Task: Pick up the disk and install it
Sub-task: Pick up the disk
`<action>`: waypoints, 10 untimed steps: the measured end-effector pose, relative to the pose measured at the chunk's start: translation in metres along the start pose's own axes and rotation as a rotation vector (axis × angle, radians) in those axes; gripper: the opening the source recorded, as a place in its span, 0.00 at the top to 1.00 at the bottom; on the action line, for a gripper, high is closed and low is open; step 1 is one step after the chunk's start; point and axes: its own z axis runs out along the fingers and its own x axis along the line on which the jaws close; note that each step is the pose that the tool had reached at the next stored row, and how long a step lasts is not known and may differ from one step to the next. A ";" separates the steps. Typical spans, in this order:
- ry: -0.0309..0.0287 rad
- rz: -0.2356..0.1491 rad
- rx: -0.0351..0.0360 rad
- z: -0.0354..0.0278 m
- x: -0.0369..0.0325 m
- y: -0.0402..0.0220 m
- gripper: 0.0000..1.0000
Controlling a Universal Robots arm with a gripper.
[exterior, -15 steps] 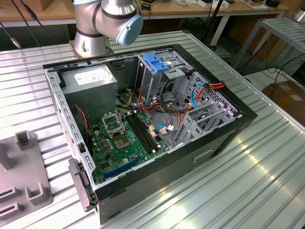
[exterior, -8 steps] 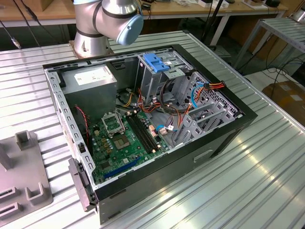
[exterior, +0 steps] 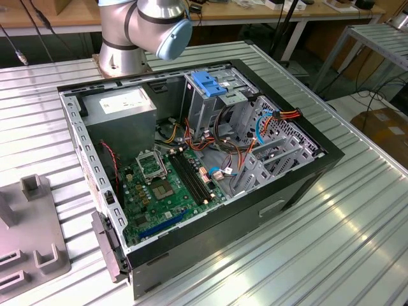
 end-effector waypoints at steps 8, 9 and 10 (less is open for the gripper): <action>0.0000 0.000 0.0000 0.0000 -0.0008 -0.0196 0.63; 0.0000 0.000 0.0001 0.0001 -0.0008 -0.0216 0.63; -0.0001 0.000 0.0001 0.0001 -0.0010 -0.0246 0.63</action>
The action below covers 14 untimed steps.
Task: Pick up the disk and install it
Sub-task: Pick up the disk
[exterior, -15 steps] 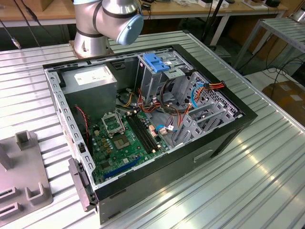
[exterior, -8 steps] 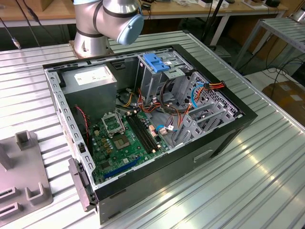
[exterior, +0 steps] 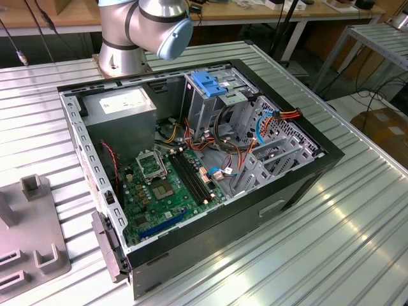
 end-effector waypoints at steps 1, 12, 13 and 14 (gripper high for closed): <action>0.0000 0.000 0.0000 0.0000 -0.0001 -0.0033 0.63; 0.0000 0.000 0.0000 0.0000 -0.0012 -0.0304 0.63; 0.0000 0.000 0.0000 0.0000 -0.0013 -0.0323 0.63; 0.0000 0.000 0.0000 0.0000 -0.0013 -0.0343 0.63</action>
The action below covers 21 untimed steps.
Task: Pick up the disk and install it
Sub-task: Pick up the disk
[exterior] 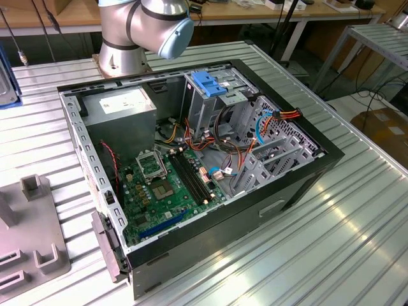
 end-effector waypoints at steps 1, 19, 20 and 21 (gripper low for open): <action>0.0000 0.000 -0.0001 0.0000 -0.0001 -0.0021 0.63; 0.0000 0.000 -0.0001 0.0000 -0.0018 -0.0457 0.63; 0.0000 0.000 -0.0001 0.0000 -0.0019 -0.0476 0.63; 0.0001 0.000 -0.0001 0.0000 -0.0020 -0.0502 0.63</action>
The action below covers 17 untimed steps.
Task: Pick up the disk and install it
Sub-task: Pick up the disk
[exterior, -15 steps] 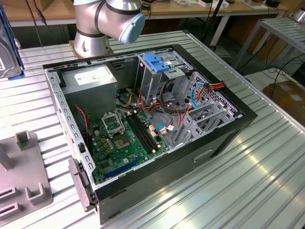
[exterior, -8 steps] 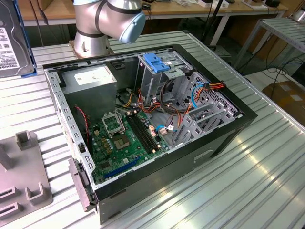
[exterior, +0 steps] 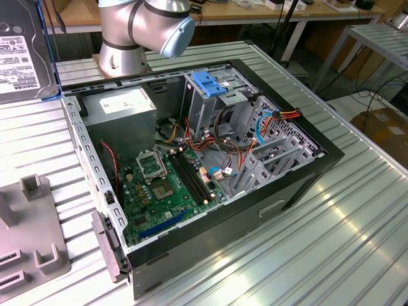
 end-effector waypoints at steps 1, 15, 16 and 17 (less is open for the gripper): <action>0.0000 0.000 0.0001 0.0000 -0.0001 -0.0021 0.63; -0.0001 0.000 0.0001 0.0000 -0.0012 -0.0317 0.63; 0.0000 0.000 0.0000 0.0000 -0.0013 -0.0340 0.63; 0.0000 0.000 -0.0001 0.0000 -0.0014 -0.0364 0.63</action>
